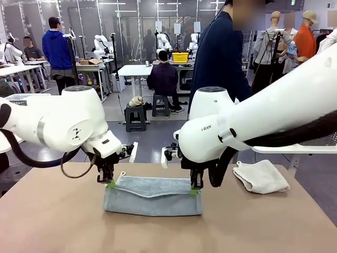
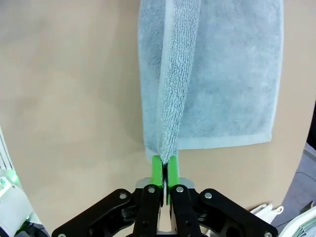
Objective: Fold the towels and place them in the basket.
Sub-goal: When a person lays out a Towel with hook on the table, fold it in half twice.
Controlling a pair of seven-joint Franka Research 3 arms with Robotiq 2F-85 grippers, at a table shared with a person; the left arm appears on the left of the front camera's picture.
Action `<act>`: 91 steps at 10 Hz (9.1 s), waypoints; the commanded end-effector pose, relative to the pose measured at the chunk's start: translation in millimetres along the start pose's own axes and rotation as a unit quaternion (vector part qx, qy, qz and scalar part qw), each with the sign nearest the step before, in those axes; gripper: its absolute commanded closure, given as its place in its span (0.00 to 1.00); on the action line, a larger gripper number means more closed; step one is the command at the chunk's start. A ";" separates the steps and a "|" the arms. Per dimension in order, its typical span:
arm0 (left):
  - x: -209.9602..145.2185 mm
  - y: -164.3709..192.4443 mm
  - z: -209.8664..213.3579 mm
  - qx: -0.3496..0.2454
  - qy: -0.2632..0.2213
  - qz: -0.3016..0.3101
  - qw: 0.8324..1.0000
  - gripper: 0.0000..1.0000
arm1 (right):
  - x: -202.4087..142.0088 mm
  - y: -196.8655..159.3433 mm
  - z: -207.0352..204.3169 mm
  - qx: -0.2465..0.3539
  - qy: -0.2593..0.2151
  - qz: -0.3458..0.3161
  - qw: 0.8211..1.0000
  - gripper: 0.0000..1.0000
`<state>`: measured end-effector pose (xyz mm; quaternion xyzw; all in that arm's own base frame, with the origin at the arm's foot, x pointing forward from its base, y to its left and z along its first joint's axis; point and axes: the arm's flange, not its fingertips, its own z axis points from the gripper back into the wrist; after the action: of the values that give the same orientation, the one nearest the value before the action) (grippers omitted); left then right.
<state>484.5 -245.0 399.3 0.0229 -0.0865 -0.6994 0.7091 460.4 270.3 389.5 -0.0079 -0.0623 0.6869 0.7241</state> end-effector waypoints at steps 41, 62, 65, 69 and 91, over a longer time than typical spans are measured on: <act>-221.8 -13.3 79.9 -0.044 -0.438 0.025 0.898 0.30 | -24.7 25.1 89.1 0.067 -0.088 -0.322 0.940 0.16; -228.4 -16.0 79.3 -0.042 -0.438 0.043 0.897 0.30 | -26.9 -47.4 -9.9 -0.011 -0.061 -0.667 0.742 0.15; -228.4 -16.0 79.3 -0.042 -0.438 0.043 0.897 0.30 | -22.9 -57.1 -18.0 0.007 -0.061 -0.675 0.735 0.15; -228.4 -16.0 79.3 -0.042 -0.438 0.043 0.897 0.30 | -25.3 -81.4 -46.9 -0.007 -0.047 -0.696 0.717 0.15; -228.4 -16.0 79.3 -0.042 -0.438 0.043 0.897 0.30 | -17.4 -111.9 -113.7 -0.011 -0.009 -0.740 0.673 0.49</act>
<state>454.5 -12.1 452.7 -0.3184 -0.3597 -0.6069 0.6332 579.0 247.0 292.3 0.0520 -0.0581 -0.0623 0.9950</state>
